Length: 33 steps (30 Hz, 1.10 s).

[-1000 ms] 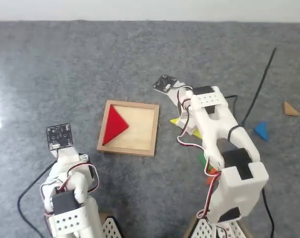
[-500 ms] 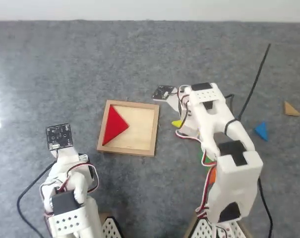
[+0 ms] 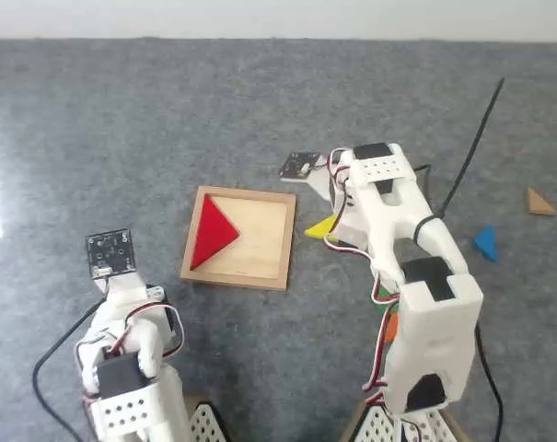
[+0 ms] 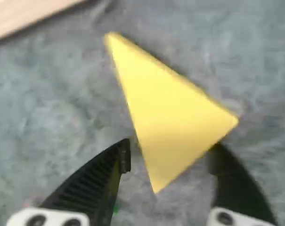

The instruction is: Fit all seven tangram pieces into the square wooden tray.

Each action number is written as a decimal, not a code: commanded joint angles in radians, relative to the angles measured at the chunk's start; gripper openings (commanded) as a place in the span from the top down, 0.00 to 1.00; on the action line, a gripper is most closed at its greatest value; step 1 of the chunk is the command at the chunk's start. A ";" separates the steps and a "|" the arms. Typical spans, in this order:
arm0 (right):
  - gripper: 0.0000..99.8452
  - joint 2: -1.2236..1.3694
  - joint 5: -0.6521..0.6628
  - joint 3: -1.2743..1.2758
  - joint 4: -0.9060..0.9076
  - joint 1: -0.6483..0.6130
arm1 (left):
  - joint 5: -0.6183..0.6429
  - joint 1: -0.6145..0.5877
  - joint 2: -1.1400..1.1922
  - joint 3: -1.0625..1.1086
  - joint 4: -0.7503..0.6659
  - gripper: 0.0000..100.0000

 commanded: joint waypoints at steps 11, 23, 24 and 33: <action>0.64 -0.082 0.034 -0.020 -0.062 -0.030 | -0.008 -0.002 -0.017 -0.007 0.008 0.99; 0.63 0.166 0.034 -0.209 -0.019 -0.039 | -0.008 0.000 -0.017 -0.007 0.008 0.99; 0.63 0.182 0.035 -0.226 -0.018 -0.039 | -0.008 0.000 -0.017 -0.007 0.008 0.99; 0.64 0.222 0.118 -0.362 0.110 -0.053 | -0.008 0.000 -0.017 -0.007 0.008 0.99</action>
